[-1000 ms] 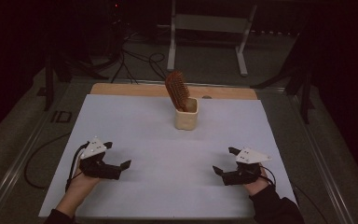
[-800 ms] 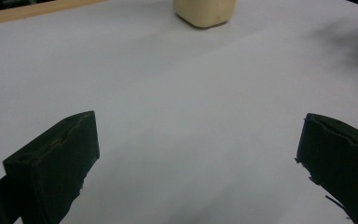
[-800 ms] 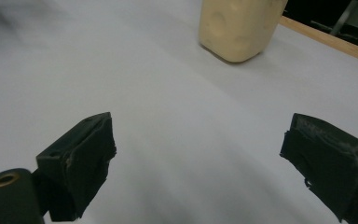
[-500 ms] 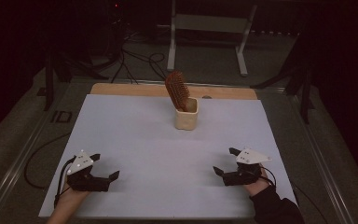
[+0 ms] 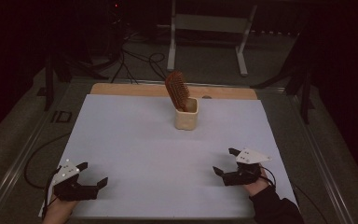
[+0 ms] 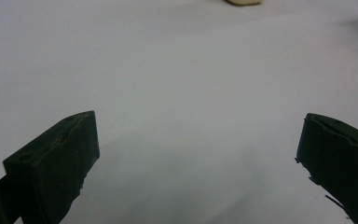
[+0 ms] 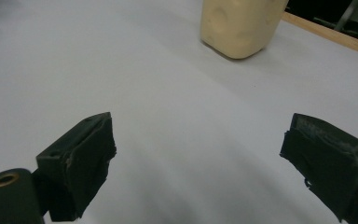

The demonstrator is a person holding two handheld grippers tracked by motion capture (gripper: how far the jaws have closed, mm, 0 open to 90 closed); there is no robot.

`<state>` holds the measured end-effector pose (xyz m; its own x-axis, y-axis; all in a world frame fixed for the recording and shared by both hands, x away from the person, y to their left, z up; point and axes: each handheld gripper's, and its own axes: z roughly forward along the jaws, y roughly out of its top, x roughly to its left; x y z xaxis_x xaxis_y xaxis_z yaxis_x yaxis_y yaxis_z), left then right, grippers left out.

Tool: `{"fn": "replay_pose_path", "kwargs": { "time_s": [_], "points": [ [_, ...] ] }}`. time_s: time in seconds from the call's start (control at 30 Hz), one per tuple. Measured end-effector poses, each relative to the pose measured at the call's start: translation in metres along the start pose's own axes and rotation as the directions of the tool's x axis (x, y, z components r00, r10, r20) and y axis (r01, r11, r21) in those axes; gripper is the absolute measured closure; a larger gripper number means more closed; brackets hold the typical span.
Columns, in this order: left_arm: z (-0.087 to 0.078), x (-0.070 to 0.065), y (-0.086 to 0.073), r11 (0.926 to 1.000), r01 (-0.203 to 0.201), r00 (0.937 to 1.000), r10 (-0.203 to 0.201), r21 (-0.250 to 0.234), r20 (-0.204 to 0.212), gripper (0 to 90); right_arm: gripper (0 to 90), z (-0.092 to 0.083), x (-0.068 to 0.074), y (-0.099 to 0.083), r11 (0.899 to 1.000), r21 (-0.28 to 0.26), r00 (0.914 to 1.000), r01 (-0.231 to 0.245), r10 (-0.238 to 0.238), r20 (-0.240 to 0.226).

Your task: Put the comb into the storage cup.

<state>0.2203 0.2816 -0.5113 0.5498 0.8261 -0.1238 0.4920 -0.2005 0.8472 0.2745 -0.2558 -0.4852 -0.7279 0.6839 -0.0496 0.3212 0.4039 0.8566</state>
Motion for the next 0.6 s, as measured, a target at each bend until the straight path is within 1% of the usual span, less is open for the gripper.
{"fn": "replay_pose_path", "kwargs": {
  "time_s": [0.03,0.1,0.17,0.23,0.3,0.47,0.6],
  "points": [
    [-0.0010,-0.0009,-0.0012,1.0000,0.000,1.0000,0.000,-0.007,0.001,0.0,8.0,0.0000,-0.0004,-0.0002,1.000,0.003,1.0000,0.007,-0.007,0.001],
    [-0.0021,-0.0022,-0.0033,1.0000,-0.003,1.0000,0.003,-0.005,-0.002,0.0,8.1,0.0004,-0.0002,-0.0001,1.000,0.002,1.0000,0.002,-0.002,0.002],
    [-0.0025,-0.0028,-0.0057,0.9999,-0.014,0.9998,0.014,-0.008,-0.017,0.0,8.1,0.0007,-0.0003,-0.0003,1.000,0.001,1.0000,0.005,-0.005,0.000],
    [-0.0018,-0.0018,-0.0066,0.9999,-0.009,0.9998,0.009,-0.008,-0.020,0.0,8.0,0.0011,-0.0005,-0.0004,1.000,0.004,1.0000,0.010,-0.010,-0.001],
    [-0.0006,-0.0001,-0.0070,1.0000,-0.003,0.9998,0.003,-0.007,-0.018,0.0,8.0,0.0021,-0.0007,-0.0006,1.000,0.003,0.9999,0.011,-0.011,-0.004],
    [0.0020,0.0013,-0.0070,0.9999,-0.009,0.9996,0.009,-0.010,-0.026,0.0,8.0,0.0033,-0.0009,-0.0011,1.000,0.010,0.9999,0.011,-0.011,-0.005],
    [0.0029,0.0007,-0.0072,0.9999,-0.012,0.9997,0.012,-0.008,-0.019,0.0,8.0,0.0033,-0.0015,-0.0013,1.000,0.007,0.9999,0.012,-0.012,-0.005]
  ]
}}
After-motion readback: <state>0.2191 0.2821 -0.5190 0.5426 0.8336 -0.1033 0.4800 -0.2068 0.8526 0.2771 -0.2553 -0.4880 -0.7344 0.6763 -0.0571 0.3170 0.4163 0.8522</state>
